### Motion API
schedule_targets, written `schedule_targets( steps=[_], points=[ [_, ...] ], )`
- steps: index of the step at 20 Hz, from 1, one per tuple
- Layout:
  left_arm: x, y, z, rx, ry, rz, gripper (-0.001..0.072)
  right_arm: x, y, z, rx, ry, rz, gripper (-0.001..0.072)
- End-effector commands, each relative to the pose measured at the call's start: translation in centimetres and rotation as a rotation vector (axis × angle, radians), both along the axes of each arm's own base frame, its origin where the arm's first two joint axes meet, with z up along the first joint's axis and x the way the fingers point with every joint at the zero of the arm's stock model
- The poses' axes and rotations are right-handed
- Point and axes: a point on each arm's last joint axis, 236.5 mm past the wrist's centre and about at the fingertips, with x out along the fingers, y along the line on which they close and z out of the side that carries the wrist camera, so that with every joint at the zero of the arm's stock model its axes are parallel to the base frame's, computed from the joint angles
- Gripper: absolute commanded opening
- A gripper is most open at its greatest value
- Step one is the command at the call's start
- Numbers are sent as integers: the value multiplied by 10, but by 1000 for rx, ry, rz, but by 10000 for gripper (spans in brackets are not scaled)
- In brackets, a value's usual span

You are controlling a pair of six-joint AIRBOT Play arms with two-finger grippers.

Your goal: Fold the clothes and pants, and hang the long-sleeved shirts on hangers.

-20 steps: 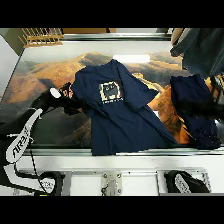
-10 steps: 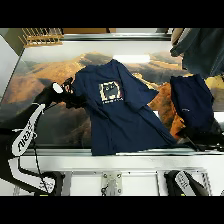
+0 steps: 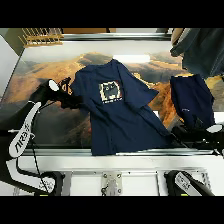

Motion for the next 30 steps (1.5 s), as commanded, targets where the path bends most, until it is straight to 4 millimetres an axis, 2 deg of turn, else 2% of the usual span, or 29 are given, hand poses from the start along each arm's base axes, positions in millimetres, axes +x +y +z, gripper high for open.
schedule_targets(
  steps=[1,2,3,5,8,11,13,14,16,17,18,19,20,21,22,24,25,26,28,29,30],
  points=[
    [-40,42,17,205,37,-119,12,51,-12,36,-59,-141,16,11],
    [-56,46,26,231,31,-138,12,79,-26,64,-103,-224,14,10],
    [-76,41,32,219,43,-151,12,106,-37,90,-139,-292,5,10],
    [-128,22,38,193,104,-217,13,159,-50,144,-194,-424,7,10],
    [-199,-12,38,188,173,-398,13,241,-38,212,-216,-582,52,10],
    [-243,-45,35,206,140,-571,14,301,-9,253,-197,-687,87,10],
    [-254,-66,32,201,79,-621,14,326,12,266,-181,-731,115,11],
    [-254,-78,32,190,41,-625,14,334,22,269,-176,-746,131,11],
    [-244,-95,34,160,-32,-622,29,343,35,271,-170,-765,152,11],
    [-236,-99,37,150,-59,-608,268,345,37,272,-171,-773,150,12],
    [-226,-100,41,142,-72,-574,544,346,38,274,-172,-781,149,24],
    [-214,-97,48,142,-73,-535,676,345,38,276,-174,-785,150,179],
    [-201,-91,55,144,-69,-497,684,342,36,278,-176,-783,154,461],
    [-184,-83,65,143,-77,-461,684,338,33,283,-177,-783,155,633],
    [-165,-71,74,143,-93,-411,684,331,30,289,-181,-781,160,612],
    [-122,-32,89,147,-127,-244,684,313,26,301,-225,-792,243,486],
    [-105,-5,90,152,-128,-147,683,298,27,305,-244,-780,304,489],
    [-93,25,85,159,-115,-51,683,282,28,306,-258,-756,355,489],
    [-82,77,61,167,-74,98,683,253,31,305,-275,-710,407,489],
    [-82,102,43,163,-39,168,683,239,32,304,-277,-699,408,488],
    [-86,116,27,136,9,224,683,227,33,303,-278,-692,405,489]
  ],
)
